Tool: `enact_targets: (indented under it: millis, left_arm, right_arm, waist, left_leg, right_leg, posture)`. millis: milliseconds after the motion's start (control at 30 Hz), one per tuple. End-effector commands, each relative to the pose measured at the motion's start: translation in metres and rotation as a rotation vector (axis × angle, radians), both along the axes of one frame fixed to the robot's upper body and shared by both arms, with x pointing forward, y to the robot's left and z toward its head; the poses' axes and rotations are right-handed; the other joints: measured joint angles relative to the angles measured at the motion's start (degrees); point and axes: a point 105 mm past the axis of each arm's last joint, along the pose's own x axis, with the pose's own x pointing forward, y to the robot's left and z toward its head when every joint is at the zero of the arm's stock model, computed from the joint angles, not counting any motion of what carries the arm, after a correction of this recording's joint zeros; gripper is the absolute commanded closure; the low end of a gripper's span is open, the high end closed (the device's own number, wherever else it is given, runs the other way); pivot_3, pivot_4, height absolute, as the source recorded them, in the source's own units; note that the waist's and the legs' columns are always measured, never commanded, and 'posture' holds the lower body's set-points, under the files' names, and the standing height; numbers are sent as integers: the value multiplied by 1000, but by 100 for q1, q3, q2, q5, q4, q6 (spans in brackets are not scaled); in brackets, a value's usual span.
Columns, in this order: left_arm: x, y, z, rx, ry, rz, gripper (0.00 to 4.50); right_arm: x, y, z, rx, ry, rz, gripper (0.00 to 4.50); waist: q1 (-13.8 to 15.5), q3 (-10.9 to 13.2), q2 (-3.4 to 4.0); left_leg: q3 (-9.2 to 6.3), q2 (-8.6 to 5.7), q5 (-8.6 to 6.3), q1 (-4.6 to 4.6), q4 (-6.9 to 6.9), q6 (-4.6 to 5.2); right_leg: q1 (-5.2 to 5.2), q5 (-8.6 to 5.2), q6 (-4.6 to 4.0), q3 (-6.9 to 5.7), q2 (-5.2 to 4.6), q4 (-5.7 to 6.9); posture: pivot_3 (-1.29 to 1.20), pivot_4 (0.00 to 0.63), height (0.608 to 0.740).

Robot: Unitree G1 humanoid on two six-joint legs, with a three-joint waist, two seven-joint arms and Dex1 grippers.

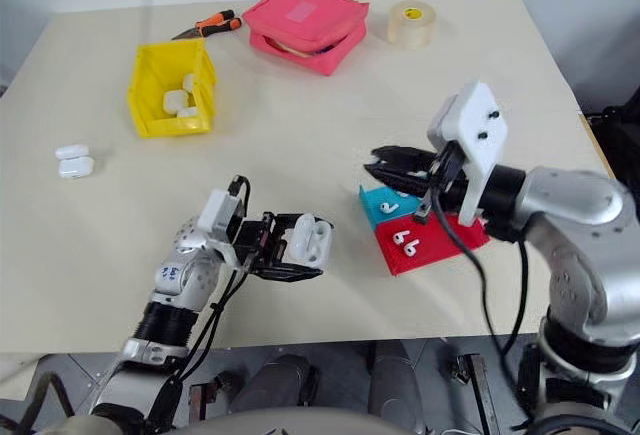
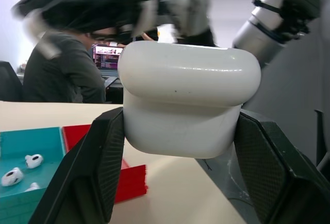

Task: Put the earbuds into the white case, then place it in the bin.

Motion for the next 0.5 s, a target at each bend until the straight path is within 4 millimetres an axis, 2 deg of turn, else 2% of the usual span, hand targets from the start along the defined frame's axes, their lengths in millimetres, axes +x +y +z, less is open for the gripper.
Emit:
enact_targets:
  millis: [33, 233, 333, 500]
  left_arm:
    - [9, -6, 9, -33, -30, 10, 1705]
    - [23, -12, 15, -60, -45, 28, 1705]
    - [25, -15, 20, -72, -53, 18, 1705]
    - [24, -16, 20, -58, -63, -4, 1705]
  right_arm:
    - [-9, 12, 7, 70, -59, 9, 4068]
    - [-16, 30, -3, 146, -41, 44, 4068]
    - [-17, 35, -11, 153, -28, 54, 4068]
    - [-15, 39, -11, 186, -43, 55, 4068]
  waist:
    - [-19, -1, 1]
    - [-51, -2, 4]
    - [-53, -3, 5]
    - [-81, -3, 5]
  left_leg:
    - [0, -2, 1, 2, 0, 2]
    - [4, -2, 1, 4, 0, 2]
    - [5, -2, 1, 5, -1, 2]
    - [5, -3, 2, 5, -1, 3]
  right_leg:
    - [1, 0, 1, 2, -1, 0]
    - [-1, 1, 1, 1, 0, 2]
    - [-1, 1, 1, 0, 0, 2]
    - [-1, 1, 1, -1, -1, 2]
  posture:
    - [0, 150, 740]
    - [0, 150, 740]
    - [0, 150, 740]
    - [0, 150, 740]
